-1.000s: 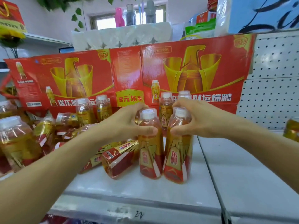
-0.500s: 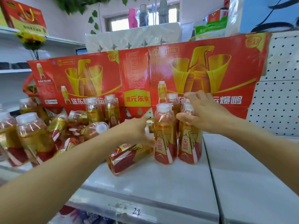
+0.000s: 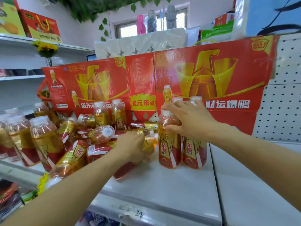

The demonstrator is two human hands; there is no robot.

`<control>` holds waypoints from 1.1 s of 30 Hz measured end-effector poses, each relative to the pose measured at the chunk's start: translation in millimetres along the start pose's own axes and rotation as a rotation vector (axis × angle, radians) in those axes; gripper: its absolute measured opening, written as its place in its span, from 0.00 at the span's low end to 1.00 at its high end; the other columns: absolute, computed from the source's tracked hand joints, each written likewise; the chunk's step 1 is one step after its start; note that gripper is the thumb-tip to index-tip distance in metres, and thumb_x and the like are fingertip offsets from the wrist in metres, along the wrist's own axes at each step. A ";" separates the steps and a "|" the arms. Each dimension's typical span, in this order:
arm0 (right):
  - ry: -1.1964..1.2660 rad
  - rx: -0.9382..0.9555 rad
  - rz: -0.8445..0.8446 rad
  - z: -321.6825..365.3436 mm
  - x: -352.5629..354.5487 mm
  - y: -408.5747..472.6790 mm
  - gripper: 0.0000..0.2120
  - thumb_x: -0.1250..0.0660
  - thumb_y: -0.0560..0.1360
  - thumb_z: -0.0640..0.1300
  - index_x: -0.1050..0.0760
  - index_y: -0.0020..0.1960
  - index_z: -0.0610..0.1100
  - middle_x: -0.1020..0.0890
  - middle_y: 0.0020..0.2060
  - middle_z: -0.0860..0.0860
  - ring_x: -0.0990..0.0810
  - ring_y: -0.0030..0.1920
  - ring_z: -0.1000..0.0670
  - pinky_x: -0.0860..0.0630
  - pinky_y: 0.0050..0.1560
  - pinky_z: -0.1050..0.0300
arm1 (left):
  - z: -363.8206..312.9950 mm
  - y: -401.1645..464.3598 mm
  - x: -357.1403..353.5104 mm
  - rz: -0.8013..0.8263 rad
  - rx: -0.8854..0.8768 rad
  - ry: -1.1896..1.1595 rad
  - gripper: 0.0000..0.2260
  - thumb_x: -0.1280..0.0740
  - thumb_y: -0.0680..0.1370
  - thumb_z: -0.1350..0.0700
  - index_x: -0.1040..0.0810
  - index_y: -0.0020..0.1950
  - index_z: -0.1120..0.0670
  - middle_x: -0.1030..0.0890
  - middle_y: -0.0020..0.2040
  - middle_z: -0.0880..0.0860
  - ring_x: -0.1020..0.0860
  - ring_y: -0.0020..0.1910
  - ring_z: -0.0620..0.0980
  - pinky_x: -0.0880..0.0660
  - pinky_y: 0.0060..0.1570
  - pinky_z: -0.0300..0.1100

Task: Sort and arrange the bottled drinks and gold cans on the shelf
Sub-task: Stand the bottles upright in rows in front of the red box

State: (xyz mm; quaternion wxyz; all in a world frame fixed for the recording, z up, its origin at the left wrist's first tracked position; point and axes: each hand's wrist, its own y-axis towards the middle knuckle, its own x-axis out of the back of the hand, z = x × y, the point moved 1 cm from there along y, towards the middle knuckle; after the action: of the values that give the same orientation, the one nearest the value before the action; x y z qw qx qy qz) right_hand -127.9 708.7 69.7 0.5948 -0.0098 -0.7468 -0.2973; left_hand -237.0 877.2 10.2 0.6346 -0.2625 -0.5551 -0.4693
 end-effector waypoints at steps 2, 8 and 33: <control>0.016 0.011 0.005 -0.9 1.0 0.3 0.31 0.41 0.75 0.66 0.46 0.75 0.60 0.33 0.71 0.52 0.35 0.71 0.45 0.45 0.72 0.36 | 8.9 -9.6 6.6 -0.052 0.053 -0.099 0.24 0.29 0.65 0.35 0.26 0.50 0.51 0.23 0.48 0.49 0.26 0.46 0.50 0.26 0.42 0.43; 0.239 0.025 -0.066 -1.7 12.7 -7.8 0.29 0.44 0.77 0.65 0.38 0.75 0.56 0.34 0.73 0.51 0.42 0.74 0.48 0.54 0.75 0.42 | 21.4 -52.7 19.4 -0.214 0.132 -0.553 0.25 0.25 0.66 0.42 0.28 0.58 0.46 0.24 0.50 0.45 0.26 0.46 0.45 0.28 0.42 0.40; 0.156 0.153 0.181 3.0 59.5 -3.9 0.06 0.32 0.70 0.63 0.27 0.41 0.64 0.24 0.40 0.65 0.24 0.43 0.62 0.25 0.47 0.61 | 51.8 43.4 72.6 -0.036 -0.273 -0.553 0.14 0.30 0.77 0.51 0.20 0.61 0.54 0.17 0.52 0.48 0.20 0.49 0.44 0.22 0.53 0.42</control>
State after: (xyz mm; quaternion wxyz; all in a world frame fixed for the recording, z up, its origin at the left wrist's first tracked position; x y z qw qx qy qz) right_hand -149.4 686.7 120.8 0.6747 -0.0087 -0.7146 -0.1845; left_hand -226.3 917.7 100.1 0.4097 -0.4534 -0.6431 -0.4615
